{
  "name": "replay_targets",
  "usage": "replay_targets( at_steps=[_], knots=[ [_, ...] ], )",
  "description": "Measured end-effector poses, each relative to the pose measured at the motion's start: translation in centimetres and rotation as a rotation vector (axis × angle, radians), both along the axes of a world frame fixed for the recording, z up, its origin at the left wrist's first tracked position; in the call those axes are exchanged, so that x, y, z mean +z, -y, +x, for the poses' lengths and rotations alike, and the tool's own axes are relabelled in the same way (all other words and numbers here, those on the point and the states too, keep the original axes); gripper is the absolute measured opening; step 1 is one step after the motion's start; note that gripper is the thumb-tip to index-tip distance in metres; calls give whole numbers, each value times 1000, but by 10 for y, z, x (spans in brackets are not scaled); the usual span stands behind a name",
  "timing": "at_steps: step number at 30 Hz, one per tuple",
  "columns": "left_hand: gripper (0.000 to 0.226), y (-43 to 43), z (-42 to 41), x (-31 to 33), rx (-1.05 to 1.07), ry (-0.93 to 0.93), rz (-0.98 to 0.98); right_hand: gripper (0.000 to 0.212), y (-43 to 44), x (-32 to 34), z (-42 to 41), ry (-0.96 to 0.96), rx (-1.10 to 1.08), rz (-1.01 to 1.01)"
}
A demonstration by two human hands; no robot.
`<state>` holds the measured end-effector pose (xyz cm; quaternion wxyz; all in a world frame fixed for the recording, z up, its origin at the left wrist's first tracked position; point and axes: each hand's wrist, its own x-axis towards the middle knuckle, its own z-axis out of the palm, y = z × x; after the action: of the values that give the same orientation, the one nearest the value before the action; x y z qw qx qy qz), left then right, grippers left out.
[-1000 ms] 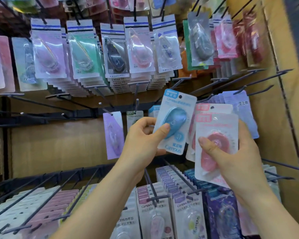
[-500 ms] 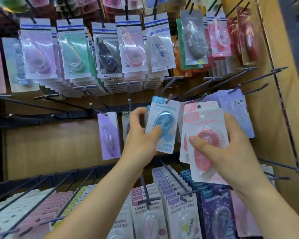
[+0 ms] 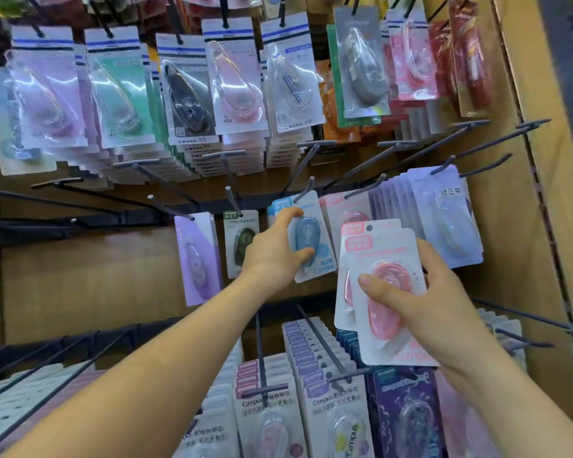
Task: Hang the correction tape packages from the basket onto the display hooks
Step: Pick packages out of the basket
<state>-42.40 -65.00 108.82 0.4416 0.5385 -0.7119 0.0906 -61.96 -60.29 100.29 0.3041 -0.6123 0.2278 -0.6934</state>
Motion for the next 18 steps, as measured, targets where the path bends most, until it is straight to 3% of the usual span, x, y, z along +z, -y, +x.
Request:
replay_targets(
  at_steps=[2,5,7,10,12,18],
  knots=[
    [64,-5,1,-2,91,36,-11,53,-2,1,-1,5,25,-13],
    [59,-29,-1,-9,124,51,-205,55,-8,3,-5,40,99,-48],
    [38,-52,-9,-19,-149,-75,-230,54,-12,4,-6,62,167,-65],
    [36,-81,-28,-37,-562,-244,110,49,-17,6,-1,83,259,-73],
    [42,-90,-37,-47,-685,-292,206,50,-18,6,4,87,285,-75],
    [62,-99,-43,-59,-822,-361,204,42,-22,6,16,149,277,-75]
  ],
)
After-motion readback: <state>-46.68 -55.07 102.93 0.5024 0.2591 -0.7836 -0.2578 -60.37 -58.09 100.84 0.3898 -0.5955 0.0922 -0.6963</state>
